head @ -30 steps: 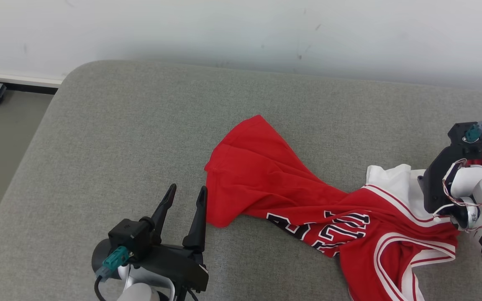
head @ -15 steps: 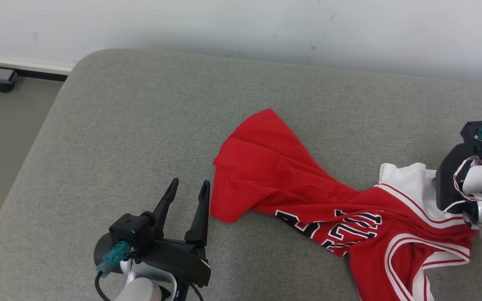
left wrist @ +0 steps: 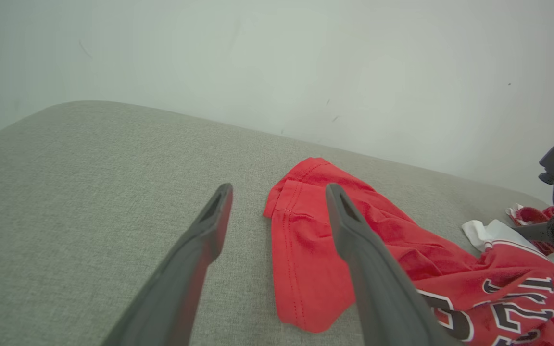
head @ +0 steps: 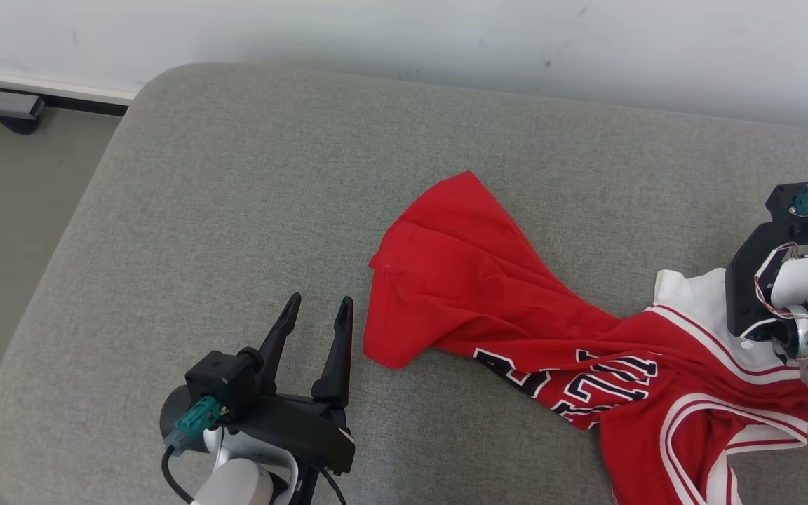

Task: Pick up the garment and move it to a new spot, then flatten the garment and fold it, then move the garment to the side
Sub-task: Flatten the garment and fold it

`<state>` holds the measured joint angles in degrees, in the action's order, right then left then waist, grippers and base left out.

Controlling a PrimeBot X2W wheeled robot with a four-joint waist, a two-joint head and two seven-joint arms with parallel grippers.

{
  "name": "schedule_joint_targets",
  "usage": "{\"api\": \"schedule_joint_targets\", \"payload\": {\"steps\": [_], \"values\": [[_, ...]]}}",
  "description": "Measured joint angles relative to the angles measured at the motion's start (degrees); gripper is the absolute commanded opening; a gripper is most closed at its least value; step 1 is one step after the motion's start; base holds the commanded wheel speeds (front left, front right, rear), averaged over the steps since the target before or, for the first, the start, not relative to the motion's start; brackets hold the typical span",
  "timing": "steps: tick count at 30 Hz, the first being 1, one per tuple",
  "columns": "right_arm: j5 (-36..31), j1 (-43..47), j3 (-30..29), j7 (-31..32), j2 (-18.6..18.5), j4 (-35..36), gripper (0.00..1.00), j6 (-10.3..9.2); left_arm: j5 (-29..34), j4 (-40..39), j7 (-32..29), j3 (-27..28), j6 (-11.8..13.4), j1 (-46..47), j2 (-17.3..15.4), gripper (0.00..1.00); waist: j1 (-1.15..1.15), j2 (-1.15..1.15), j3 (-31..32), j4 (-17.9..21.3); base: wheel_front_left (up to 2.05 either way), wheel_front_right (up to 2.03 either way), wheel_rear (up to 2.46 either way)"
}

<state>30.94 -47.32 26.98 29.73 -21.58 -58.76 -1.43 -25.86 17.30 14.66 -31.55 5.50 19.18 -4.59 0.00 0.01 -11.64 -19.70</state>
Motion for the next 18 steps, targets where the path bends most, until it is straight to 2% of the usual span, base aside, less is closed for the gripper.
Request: {"api": "schedule_joint_targets", "payload": {"steps": [3,7,13,16,18], "values": [[-0.3,-0.4,0.2,-0.3,0.2,-0.4,0.00,0.46,-0.2,0.7,0.0,0.0,-0.9,0.1,0.0,1.00,0.00,0.00,0.3,0.4,0.00,0.00,0.00],[-0.3,-0.5,0.4,-1.1,0.6,-0.7,0.00,1.01,-1.9,4.0,-0.2,-0.1,-4.1,2.7,0.1,1.00,0.00,0.00,0.7,1.2,0.00,0.00,0.00],[-0.5,-1.6,1.3,-2.3,2.9,-0.5,0.00,1.99,-4.9,11.3,-3.5,-0.1,-8.3,7.0,-0.3,1.00,0.00,0.00,0.8,3.4,0.00,0.00,0.00],[-0.7,-1.7,1.6,-3.0,3.2,-0.5,0.00,2.54,-5.7,14.7,-4.9,0.2,-9.9,8.7,-0.2,1.00,-0.01,0.00,0.7,4.7,0.00,0.00,0.00],[-0.7,-1.9,1.7,-3.4,3.2,-0.6,0.00,2.98,-7.0,16.7,-5.5,0.5,-10.1,10.0,0.1,1.00,-0.01,0.00,0.6,5.6,0.00,0.00,0.00]]}}
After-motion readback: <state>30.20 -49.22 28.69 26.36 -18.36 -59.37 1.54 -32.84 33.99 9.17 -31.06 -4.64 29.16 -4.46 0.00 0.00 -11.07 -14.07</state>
